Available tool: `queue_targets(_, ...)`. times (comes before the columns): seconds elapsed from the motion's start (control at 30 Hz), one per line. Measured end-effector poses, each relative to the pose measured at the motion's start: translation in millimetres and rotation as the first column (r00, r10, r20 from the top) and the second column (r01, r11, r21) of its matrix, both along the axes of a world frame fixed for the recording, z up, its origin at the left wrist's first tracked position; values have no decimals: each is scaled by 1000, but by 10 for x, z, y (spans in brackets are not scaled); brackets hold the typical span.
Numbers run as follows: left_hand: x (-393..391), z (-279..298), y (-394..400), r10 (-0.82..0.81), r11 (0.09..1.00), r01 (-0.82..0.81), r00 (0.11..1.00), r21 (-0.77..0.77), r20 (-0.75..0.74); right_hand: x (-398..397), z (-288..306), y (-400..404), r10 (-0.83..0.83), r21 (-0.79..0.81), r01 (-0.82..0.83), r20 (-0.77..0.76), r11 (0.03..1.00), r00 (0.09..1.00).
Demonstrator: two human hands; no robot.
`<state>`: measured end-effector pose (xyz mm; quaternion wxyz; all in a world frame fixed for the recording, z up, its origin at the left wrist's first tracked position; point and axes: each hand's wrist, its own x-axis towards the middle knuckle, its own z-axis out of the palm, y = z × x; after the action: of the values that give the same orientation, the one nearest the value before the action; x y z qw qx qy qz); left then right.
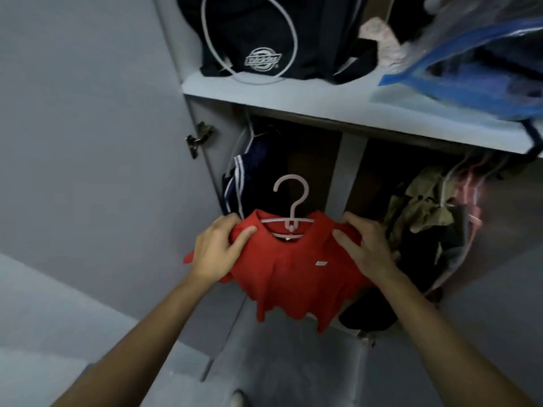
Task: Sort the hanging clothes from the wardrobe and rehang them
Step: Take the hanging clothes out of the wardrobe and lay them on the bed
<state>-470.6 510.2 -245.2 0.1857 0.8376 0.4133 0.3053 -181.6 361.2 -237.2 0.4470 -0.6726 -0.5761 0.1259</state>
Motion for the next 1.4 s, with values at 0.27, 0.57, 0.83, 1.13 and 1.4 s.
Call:
queue_targets(0.27, -1222, -13, -1037, 341, 940, -341, 940, -7, -11, -901, -98, 331, 232, 103, -244, 117, 964, 966)
queue_targets(0.57, -2739, 220, -2345, 691, 722, -689, 723, 65, -8, -2629, 88, 344, 543, 212, -572, 180, 792, 820)
queue_targets(0.83, -4139, 153, -3658, 875, 477, -874, 482, 88, 47, -4508, 190, -188, 743, 175, -776, 224, 606, 630)
queue_targets(1.13, -5210, -21, -5380, 989, 147, -985, 149, 95, 17, -6449, 12, -1156, 925, 126, -947, 208, 296, 317)
queue_targets(1.4, -5234, -191, -6833, 931, -360, -932, -362, 41, -45, -7966, -183, -2159, 968, 44, -986, 205, -158, -146)
